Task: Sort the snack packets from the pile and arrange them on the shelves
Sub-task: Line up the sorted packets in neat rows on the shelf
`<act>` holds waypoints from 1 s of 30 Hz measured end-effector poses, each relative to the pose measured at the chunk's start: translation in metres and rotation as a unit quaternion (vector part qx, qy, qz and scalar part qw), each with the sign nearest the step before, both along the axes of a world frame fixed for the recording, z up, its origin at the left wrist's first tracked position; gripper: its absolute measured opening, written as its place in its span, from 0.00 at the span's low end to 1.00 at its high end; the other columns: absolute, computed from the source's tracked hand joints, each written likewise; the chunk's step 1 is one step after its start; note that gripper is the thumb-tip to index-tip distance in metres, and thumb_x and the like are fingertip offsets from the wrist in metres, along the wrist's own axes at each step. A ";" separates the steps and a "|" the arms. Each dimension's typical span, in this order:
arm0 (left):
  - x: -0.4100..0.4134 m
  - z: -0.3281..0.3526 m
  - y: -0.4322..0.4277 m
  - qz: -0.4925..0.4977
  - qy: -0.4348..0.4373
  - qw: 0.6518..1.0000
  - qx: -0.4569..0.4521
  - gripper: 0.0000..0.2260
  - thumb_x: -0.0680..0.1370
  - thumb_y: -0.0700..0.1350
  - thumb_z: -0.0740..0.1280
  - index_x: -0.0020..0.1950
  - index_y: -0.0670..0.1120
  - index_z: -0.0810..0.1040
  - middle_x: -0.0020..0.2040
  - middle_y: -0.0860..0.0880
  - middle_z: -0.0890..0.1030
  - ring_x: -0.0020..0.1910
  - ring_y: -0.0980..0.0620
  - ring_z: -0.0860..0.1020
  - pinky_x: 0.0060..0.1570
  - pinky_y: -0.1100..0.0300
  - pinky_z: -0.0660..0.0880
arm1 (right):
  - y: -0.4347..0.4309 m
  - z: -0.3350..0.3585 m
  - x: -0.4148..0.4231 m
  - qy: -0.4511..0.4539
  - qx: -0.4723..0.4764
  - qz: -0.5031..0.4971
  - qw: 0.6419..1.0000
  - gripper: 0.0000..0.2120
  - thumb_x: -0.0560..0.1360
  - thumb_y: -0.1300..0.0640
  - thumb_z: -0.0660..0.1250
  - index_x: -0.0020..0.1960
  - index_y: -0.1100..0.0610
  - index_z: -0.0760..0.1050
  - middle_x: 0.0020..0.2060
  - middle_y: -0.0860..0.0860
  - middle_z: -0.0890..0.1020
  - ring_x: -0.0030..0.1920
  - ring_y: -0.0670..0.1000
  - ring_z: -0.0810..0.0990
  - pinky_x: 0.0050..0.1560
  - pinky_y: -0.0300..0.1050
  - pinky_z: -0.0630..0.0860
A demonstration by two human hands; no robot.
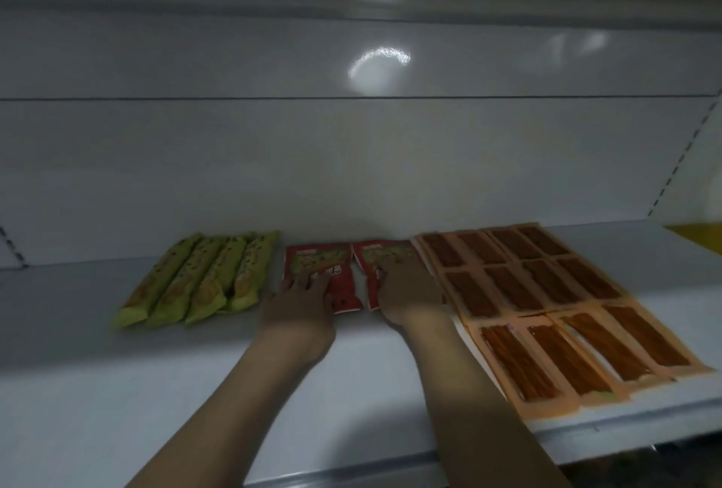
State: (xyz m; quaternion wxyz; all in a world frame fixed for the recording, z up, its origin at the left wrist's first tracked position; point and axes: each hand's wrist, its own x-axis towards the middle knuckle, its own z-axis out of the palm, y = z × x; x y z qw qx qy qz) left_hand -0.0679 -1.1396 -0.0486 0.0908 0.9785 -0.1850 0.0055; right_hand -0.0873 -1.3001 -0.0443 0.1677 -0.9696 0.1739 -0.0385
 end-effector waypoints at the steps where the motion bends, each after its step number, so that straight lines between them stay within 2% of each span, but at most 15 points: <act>1: 0.000 -0.001 -0.001 0.000 -0.006 1.000 0.000 0.22 0.85 0.51 0.48 0.80 0.55 0.55 0.79 0.51 0.59 0.76 0.45 0.59 0.70 0.50 0.61 | -0.001 -0.001 0.001 -0.005 0.004 -0.001 1.000 0.19 0.81 0.60 0.57 0.72 0.54 0.69 0.71 0.55 0.71 0.71 0.57 0.69 0.70 0.47 0.66; 8: 0.004 -0.007 -0.003 0.006 -0.020 1.000 0.003 0.22 0.84 0.52 0.48 0.80 0.57 0.54 0.79 0.52 0.59 0.77 0.46 0.57 0.71 0.49 0.58 | -0.003 -0.008 0.004 -0.027 0.009 0.001 1.000 0.22 0.82 0.57 0.55 0.76 0.52 0.64 0.75 0.56 0.64 0.76 0.57 0.60 0.75 0.50 0.58; 11: 0.004 -0.004 -0.002 0.001 -0.015 1.000 0.001 0.22 0.84 0.53 0.48 0.80 0.56 0.55 0.79 0.51 0.59 0.77 0.46 0.57 0.71 0.48 0.58 | -0.001 -0.003 -0.002 -0.029 0.012 0.004 1.000 0.22 0.82 0.54 0.54 0.75 0.53 0.65 0.75 0.57 0.64 0.76 0.58 0.59 0.75 0.50 0.57; 14: -0.004 0.005 0.005 -0.008 -0.043 0.999 -0.012 0.27 0.79 0.58 0.46 0.77 0.53 0.61 0.76 0.49 0.64 0.75 0.46 0.62 0.69 0.52 0.62 | 0.008 0.006 -0.011 -0.076 -0.002 0.006 0.997 0.31 0.79 0.45 0.40 0.76 0.53 0.63 0.75 0.57 0.64 0.76 0.58 0.58 0.76 0.51 0.54; 16: -0.016 0.016 0.015 -0.016 -0.066 0.997 -0.043 0.29 0.76 0.59 0.49 0.75 0.52 0.65 0.74 0.48 0.68 0.71 0.45 0.67 0.66 0.53 0.65 | 0.017 0.020 -0.014 -0.082 -0.027 0.030 0.996 0.28 0.81 0.43 0.44 0.79 0.49 0.57 0.78 0.57 0.58 0.78 0.57 0.53 0.77 0.54 0.49; 19: -0.026 0.028 0.046 -0.035 -0.151 0.987 -0.043 0.24 0.76 0.54 0.60 0.70 0.48 0.74 0.65 0.44 0.78 0.60 0.40 0.77 0.57 0.50 0.72 | 0.040 0.045 -0.017 -0.075 -0.047 0.096 0.992 0.28 0.82 0.44 0.54 0.80 0.46 0.51 0.80 0.54 0.51 0.79 0.56 0.48 0.77 0.55 0.45; 21: -0.028 0.040 0.076 -0.028 -0.186 0.982 -0.025 0.22 0.76 0.55 0.60 0.66 0.46 0.78 0.58 0.44 0.81 0.55 0.39 0.79 0.56 0.48 0.73 | 0.065 0.061 -0.019 -0.083 -0.045 0.134 0.987 0.30 0.82 0.42 0.56 0.80 0.45 0.50 0.80 0.53 0.50 0.79 0.55 0.47 0.78 0.54 0.45; 23: -0.036 0.056 0.112 -0.009 -0.190 0.982 -0.021 0.22 0.76 0.57 0.58 0.63 0.48 0.80 0.57 0.46 0.82 0.55 0.40 0.80 0.55 0.48 0.75 | 0.097 0.076 -0.019 -0.081 -0.040 0.172 0.981 0.31 0.81 0.42 0.56 0.80 0.46 0.49 0.80 0.53 0.50 0.79 0.55 0.48 0.78 0.52 0.46; 25: -0.050 0.071 0.150 0.022 -0.175 0.984 -0.007 0.26 0.74 0.60 0.55 0.65 0.48 0.78 0.60 0.44 0.81 0.57 0.40 0.79 0.52 0.48 0.76 | 0.136 0.087 -0.019 -0.071 -0.034 0.207 0.975 0.32 0.81 0.42 0.57 0.80 0.46 0.48 0.80 0.52 0.49 0.79 0.55 0.48 0.78 0.52 0.48; 28: -0.070 0.082 0.219 0.082 -0.158 0.984 0.024 0.32 0.77 0.65 0.52 0.76 0.49 0.67 0.73 0.44 0.70 0.71 0.43 0.70 0.65 0.49 0.69 | 0.201 0.097 -0.027 -0.081 -0.019 0.267 0.960 0.35 0.79 0.40 0.61 0.80 0.45 0.49 0.80 0.52 0.50 0.79 0.55 0.49 0.77 0.52 0.50; 30: -0.082 0.083 0.271 0.122 -0.158 0.979 0.033 0.32 0.80 0.65 0.54 0.79 0.51 0.59 0.78 0.46 0.63 0.75 0.46 0.62 0.71 0.51 0.62 | 0.245 0.099 -0.037 -0.094 -0.020 0.305 0.948 0.38 0.77 0.38 0.63 0.80 0.45 0.50 0.80 0.52 0.51 0.79 0.55 0.51 0.77 0.53 0.53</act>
